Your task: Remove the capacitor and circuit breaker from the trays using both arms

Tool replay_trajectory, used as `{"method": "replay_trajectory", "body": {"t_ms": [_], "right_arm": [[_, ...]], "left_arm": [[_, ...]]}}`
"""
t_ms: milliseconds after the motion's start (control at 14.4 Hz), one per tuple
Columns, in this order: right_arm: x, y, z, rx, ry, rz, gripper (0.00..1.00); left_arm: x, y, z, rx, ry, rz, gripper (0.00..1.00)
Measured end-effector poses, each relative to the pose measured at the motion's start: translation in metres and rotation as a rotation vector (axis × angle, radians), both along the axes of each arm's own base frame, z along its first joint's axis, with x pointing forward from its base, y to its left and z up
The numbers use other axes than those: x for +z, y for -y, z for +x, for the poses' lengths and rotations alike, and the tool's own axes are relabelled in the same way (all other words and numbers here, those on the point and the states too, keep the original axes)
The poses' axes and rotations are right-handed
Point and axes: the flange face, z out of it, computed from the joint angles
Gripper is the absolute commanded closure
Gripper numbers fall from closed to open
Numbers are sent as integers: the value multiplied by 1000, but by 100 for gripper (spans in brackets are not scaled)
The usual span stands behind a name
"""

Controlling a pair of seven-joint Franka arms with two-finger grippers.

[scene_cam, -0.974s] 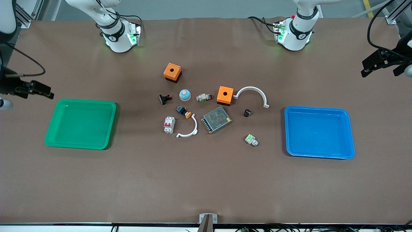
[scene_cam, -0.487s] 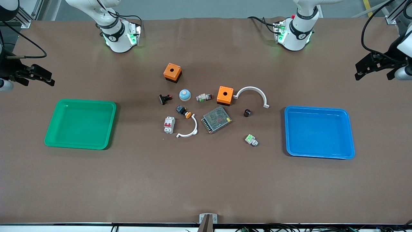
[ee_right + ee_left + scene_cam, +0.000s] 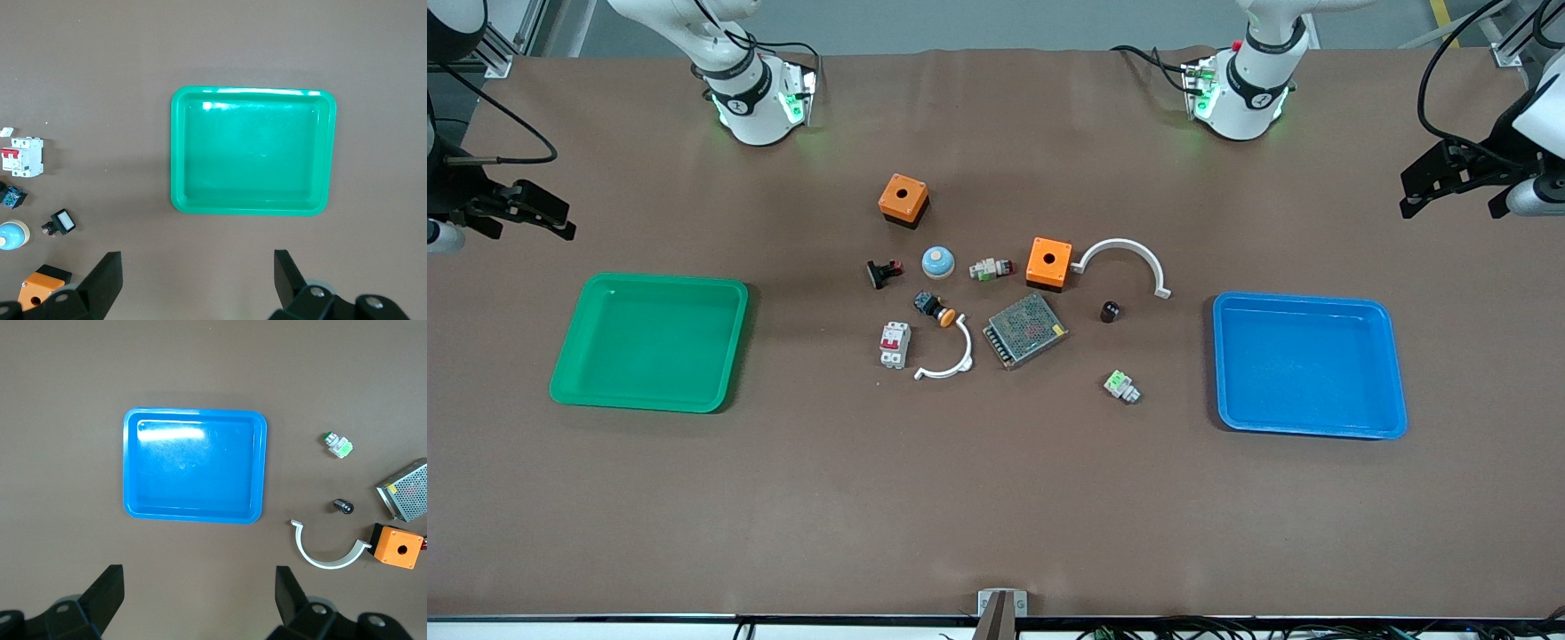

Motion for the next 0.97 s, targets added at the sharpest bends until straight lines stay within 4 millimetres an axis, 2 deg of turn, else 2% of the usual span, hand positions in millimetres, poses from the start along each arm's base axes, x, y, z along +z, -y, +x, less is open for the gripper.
{"method": "replay_trajectory", "body": {"t_ms": [974], "right_arm": [[6,-8,-2,-10,14,21,0]], "left_arm": [[2,-4,0,7,5,-1,0]]}}
